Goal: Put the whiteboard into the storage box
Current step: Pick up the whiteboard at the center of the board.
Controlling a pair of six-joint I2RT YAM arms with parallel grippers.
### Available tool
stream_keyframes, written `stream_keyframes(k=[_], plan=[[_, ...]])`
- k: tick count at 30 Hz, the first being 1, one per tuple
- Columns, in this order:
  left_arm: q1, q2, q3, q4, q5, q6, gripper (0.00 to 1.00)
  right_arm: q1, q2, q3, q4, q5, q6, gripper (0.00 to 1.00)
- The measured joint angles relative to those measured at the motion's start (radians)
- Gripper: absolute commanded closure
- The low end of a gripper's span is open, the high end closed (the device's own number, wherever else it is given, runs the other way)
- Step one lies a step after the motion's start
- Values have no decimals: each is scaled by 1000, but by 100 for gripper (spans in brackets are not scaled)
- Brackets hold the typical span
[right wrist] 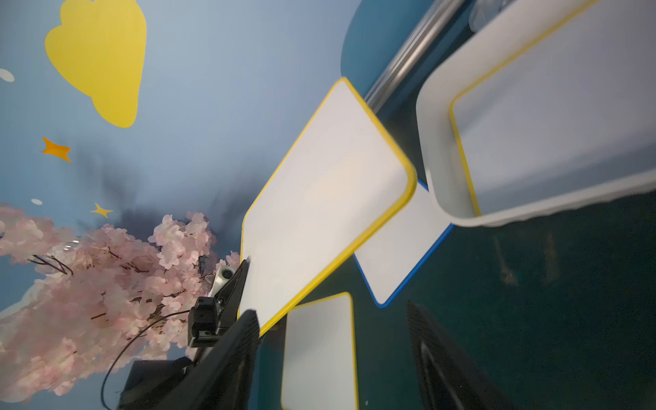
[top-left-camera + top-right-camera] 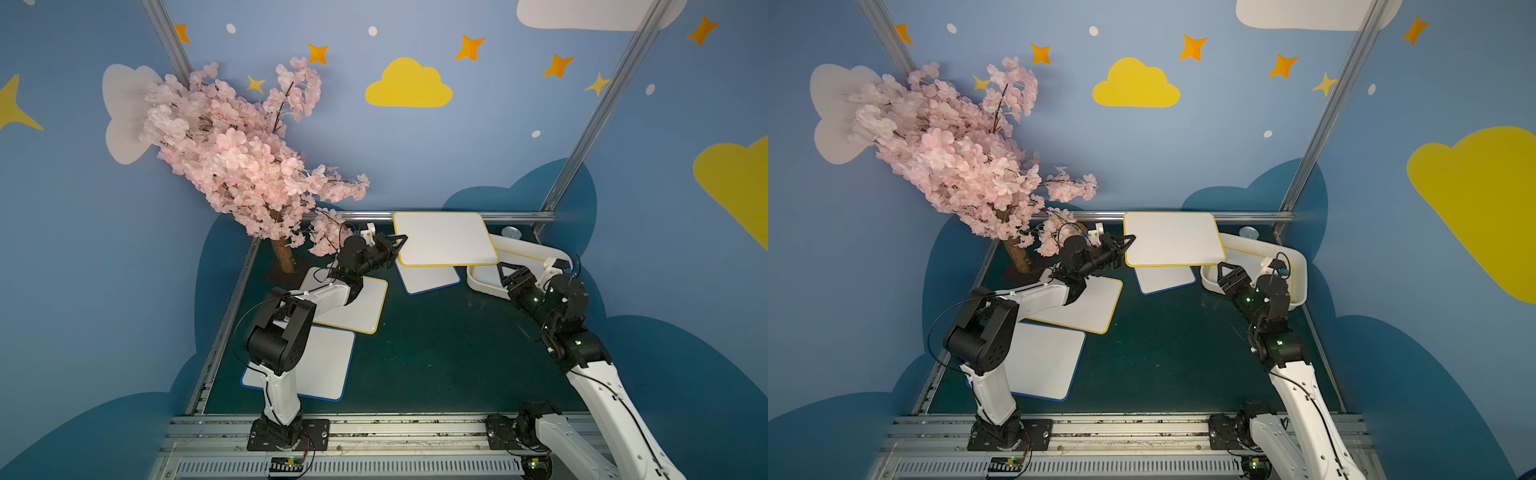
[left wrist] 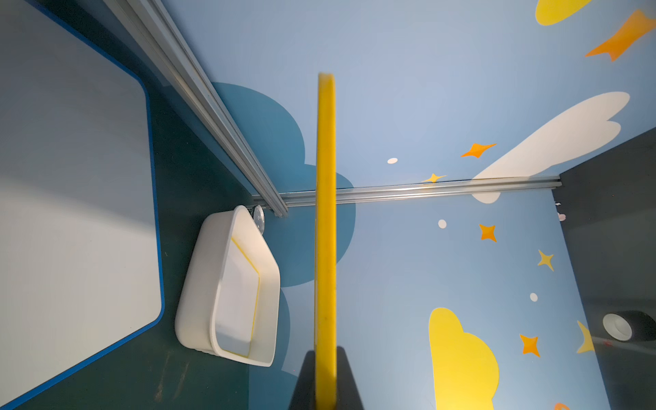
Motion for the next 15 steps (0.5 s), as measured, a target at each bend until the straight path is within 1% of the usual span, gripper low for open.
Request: stream_keyframes(k=[2,6,11,15], plan=[[-11,1,10,-11,-21,0,97,52,11,-43,29,26,86,33],[-32,1,32,-13,-51,-2,97,113,82,-56,108,47,213,34],[-57,9,48,0,-75,-16,97,140,174,-68,259,63,334,34],[-74,32,50,7,-88,-36,97,151,243,-72,369,85,406,41]])
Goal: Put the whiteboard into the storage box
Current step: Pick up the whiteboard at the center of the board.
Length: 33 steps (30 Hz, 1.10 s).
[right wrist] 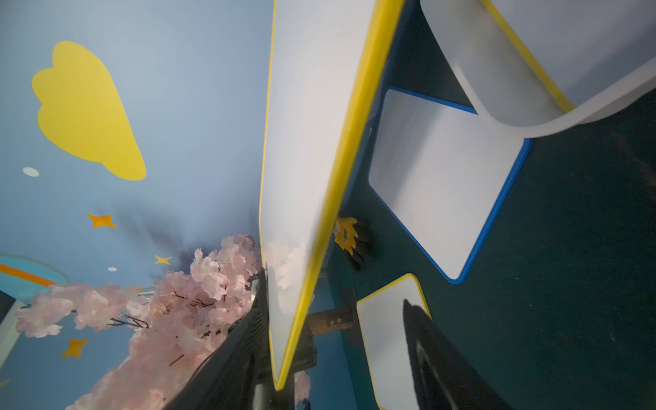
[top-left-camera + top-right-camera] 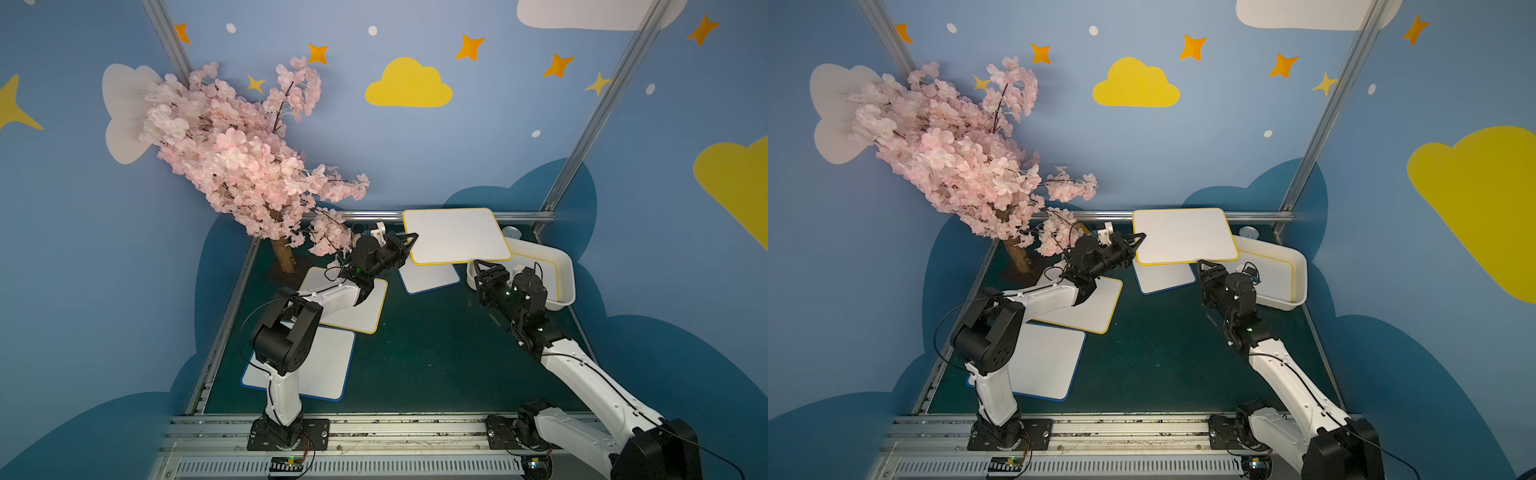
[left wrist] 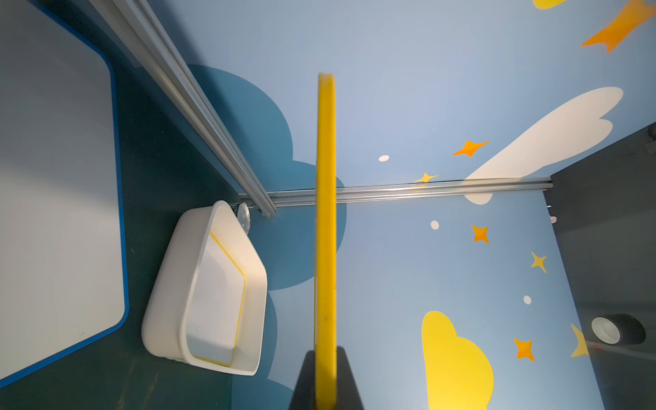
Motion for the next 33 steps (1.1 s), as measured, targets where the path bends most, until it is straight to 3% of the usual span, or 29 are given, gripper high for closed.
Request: stream_keyframes(k=[10,20,22,26,29,33], plan=[[-34,35,4,16,-61,-39,97,30,146,-1,234,94,124,71],[-50,35,4,59,-121,-73,96,45,217,-1,371,196,151,95],[-50,35,4,52,-124,-74,90,47,226,-1,381,207,142,100],[-50,35,4,59,-119,-91,82,48,232,-1,403,227,142,100],[-51,35,4,57,-100,-97,61,48,232,-1,420,248,145,100],[-48,35,4,51,-64,-91,45,48,230,-1,399,268,125,100]])
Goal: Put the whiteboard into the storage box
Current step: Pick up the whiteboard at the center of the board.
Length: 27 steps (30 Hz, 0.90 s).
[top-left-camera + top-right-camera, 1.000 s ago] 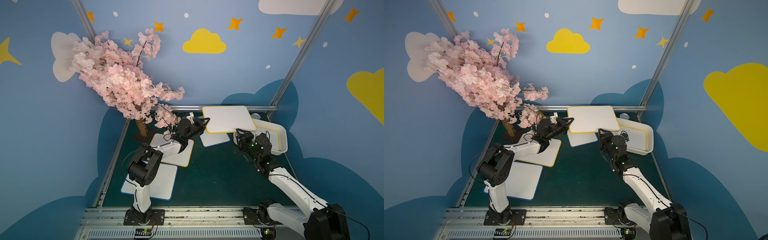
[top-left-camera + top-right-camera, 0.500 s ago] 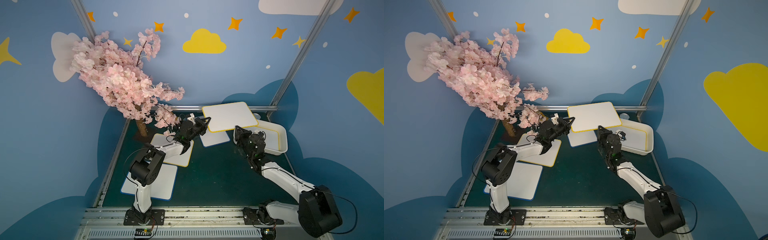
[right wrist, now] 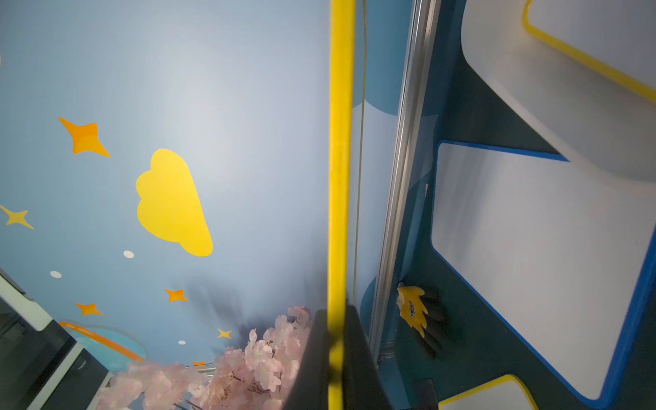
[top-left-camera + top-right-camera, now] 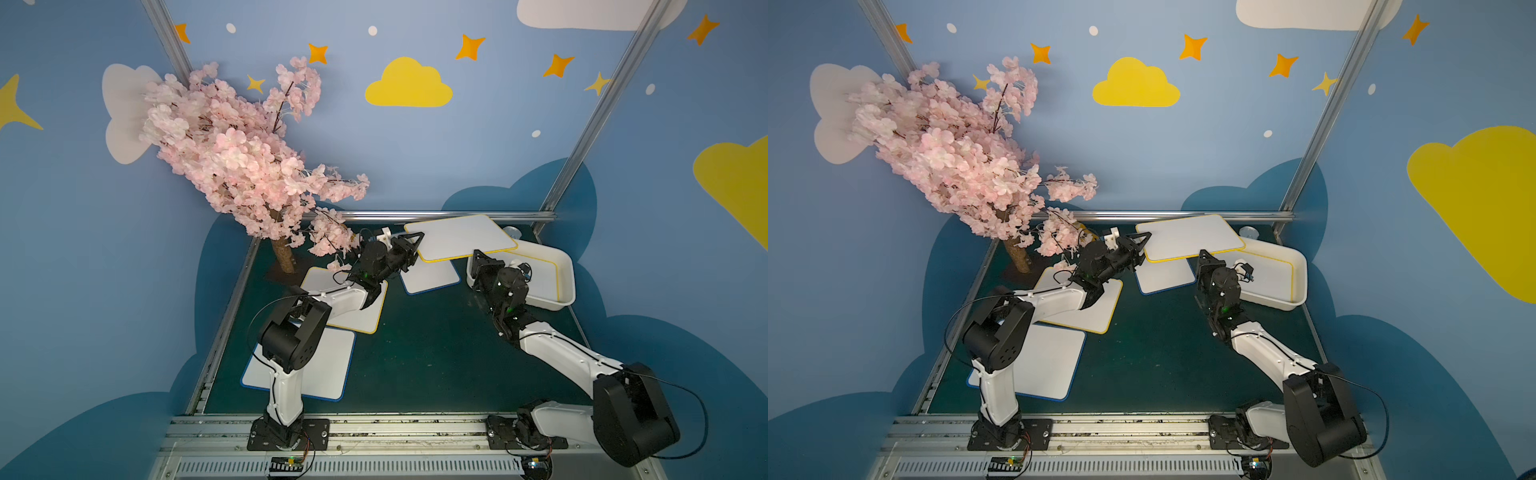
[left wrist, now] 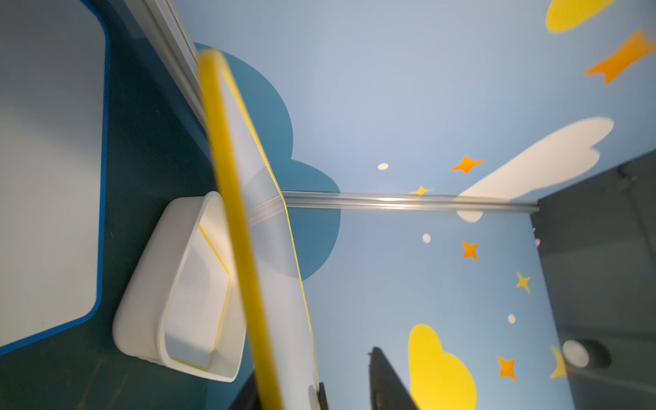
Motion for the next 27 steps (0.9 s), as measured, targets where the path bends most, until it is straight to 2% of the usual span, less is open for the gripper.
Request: stream_keyframes(k=[11,16,20,27], plan=[[22,0,2,-32,112,50,18,0,-3,1,-39,11,-45,100],[31,-17,6,-122,160,133,7,-2,-14,1,-80,27,-64,100],[40,-51,34,-235,195,233,2,-12,-22,1,-92,47,-76,100],[54,-122,77,-418,233,430,0,-27,-24,1,-92,73,-80,100]])
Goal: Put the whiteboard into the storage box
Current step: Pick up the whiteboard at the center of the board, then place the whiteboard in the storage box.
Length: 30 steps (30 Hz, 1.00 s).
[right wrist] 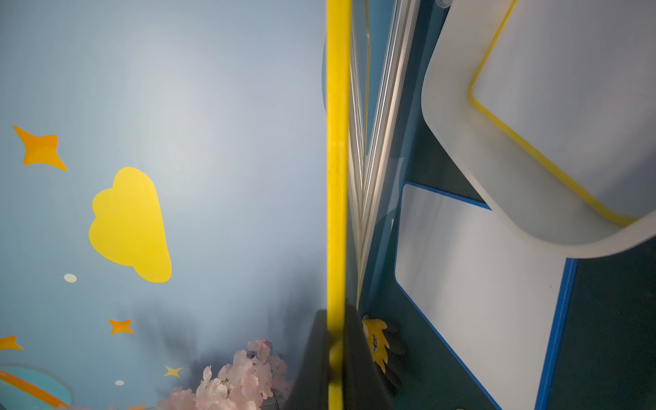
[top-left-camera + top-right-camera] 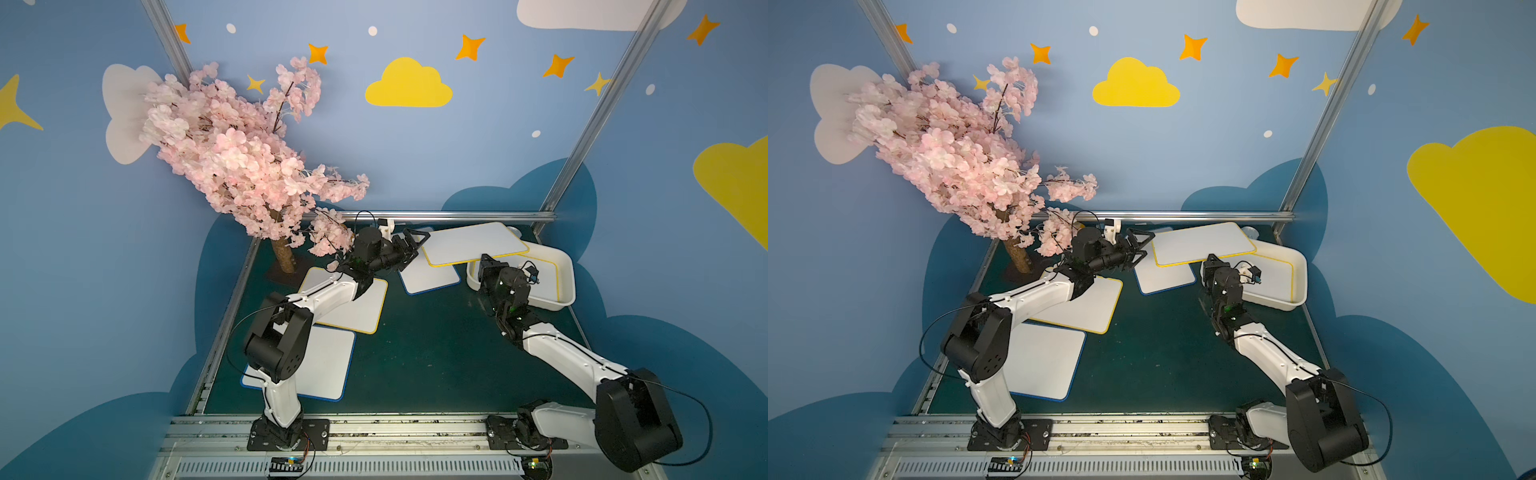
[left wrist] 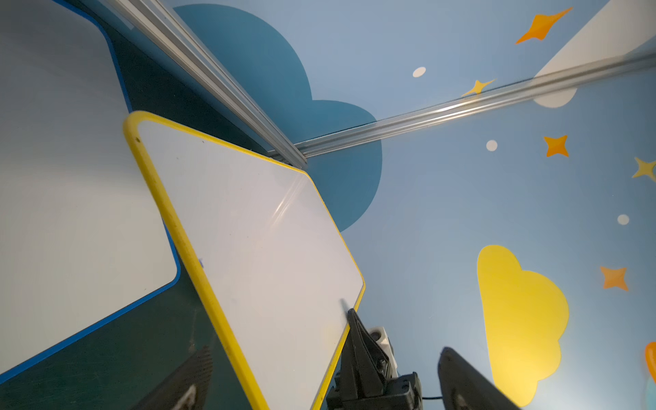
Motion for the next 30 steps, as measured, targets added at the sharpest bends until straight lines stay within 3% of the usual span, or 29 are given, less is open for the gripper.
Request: stream_keyframes(k=[7,14,20,24,30], plan=[[-1,-72,52,-297,-17,281,0,-13,-28,0,-12,32,-13,100],[-27,-214,103,-599,-125,594,0,-29,-147,0,-91,117,-40,100],[-113,-346,60,-703,-270,761,0,-50,-214,0,-184,219,-14,100],[-166,-343,65,-730,-308,827,0,-58,-225,0,-272,278,18,100],[-163,-306,65,-763,-319,855,0,-74,-218,1,-385,333,81,100]])
